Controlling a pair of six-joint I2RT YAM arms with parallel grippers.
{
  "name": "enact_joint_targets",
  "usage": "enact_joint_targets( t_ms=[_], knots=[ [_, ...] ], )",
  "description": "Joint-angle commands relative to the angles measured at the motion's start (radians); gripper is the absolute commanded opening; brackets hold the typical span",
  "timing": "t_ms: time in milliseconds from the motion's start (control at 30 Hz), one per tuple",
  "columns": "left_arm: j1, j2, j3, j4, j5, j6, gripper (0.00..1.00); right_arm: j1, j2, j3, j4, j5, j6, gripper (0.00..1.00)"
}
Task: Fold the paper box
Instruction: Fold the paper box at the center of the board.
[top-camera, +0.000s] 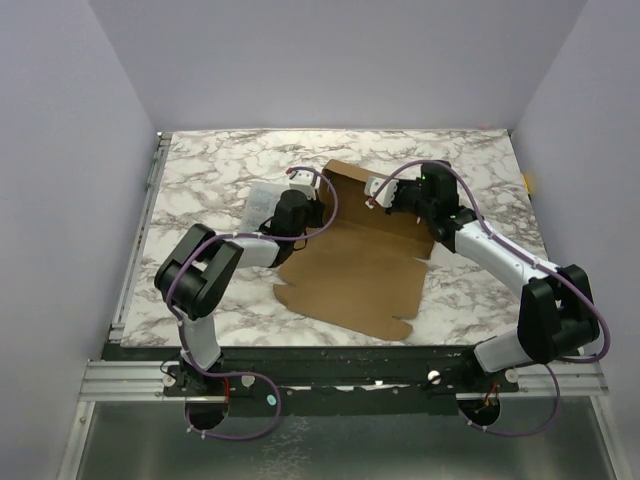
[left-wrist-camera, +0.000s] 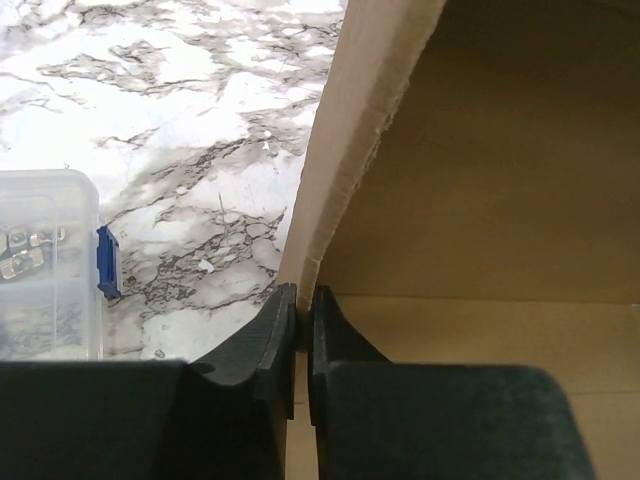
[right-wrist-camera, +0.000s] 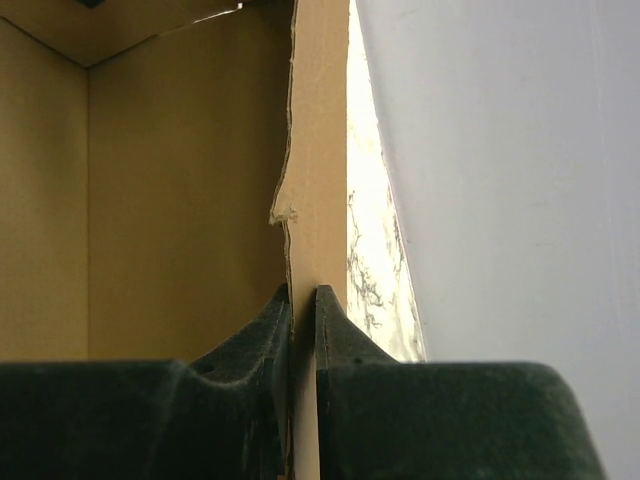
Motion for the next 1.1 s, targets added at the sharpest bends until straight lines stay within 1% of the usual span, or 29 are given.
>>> enact_joint_targets(
  t_ms=[0, 33, 200, 233, 300, 467, 567, 600, 700, 767, 833, 967, 1067],
  knots=[
    [-0.004, 0.037, 0.029, 0.008, 0.001, -0.027, 0.03, 0.037, 0.016, -0.065, -0.158, -0.071, 0.014, 0.13],
    [-0.004, 0.038, 0.030, 0.009, 0.000, -0.028, 0.00, 0.040, 0.015, -0.069, -0.162, -0.070, -0.001, 0.13],
    [-0.004, 0.041, 0.034, 0.017, 0.016, -0.031, 0.00, 0.047, 0.014, -0.078, -0.165, -0.049, -0.012, 0.14],
    [-0.004, 0.040, 0.032, 0.020, 0.019, -0.030, 0.04, 0.048, 0.016, -0.074, -0.159, -0.041, -0.002, 0.15],
    [-0.005, 0.036, 0.028, 0.023, 0.021, -0.024, 0.16, 0.048, 0.022, -0.057, -0.156, -0.026, 0.022, 0.15],
    [-0.004, 0.012, 0.002, 0.022, 0.006, 0.018, 0.34, 0.048, 0.034, -0.019, -0.151, 0.009, 0.073, 0.16],
    [-0.004, -0.008, -0.017, 0.020, -0.011, 0.050, 0.41, 0.048, 0.038, -0.012, -0.144, 0.021, 0.078, 0.17],
    [-0.004, -0.013, -0.021, 0.017, -0.015, 0.058, 0.42, 0.048, 0.040, -0.011, -0.141, 0.023, 0.082, 0.17],
    [-0.003, -0.031, -0.036, 0.011, -0.024, 0.072, 0.43, 0.047, 0.044, -0.007, -0.138, 0.028, 0.089, 0.22],
    [-0.004, -0.050, -0.048, 0.012, -0.028, 0.078, 0.48, 0.047, 0.046, 0.000, -0.143, 0.028, 0.092, 0.26],
    [0.002, -0.086, -0.061, 0.012, -0.023, 0.085, 0.52, 0.047, 0.046, 0.003, -0.148, 0.024, 0.091, 0.27],
    [0.030, -0.174, -0.090, 0.012, 0.027, 0.080, 0.59, 0.048, 0.040, 0.003, -0.170, -0.001, 0.090, 0.29],
    [0.064, -0.242, -0.124, 0.011, 0.090, 0.062, 0.63, 0.047, 0.038, 0.004, -0.187, -0.019, 0.092, 0.33]
  ],
)
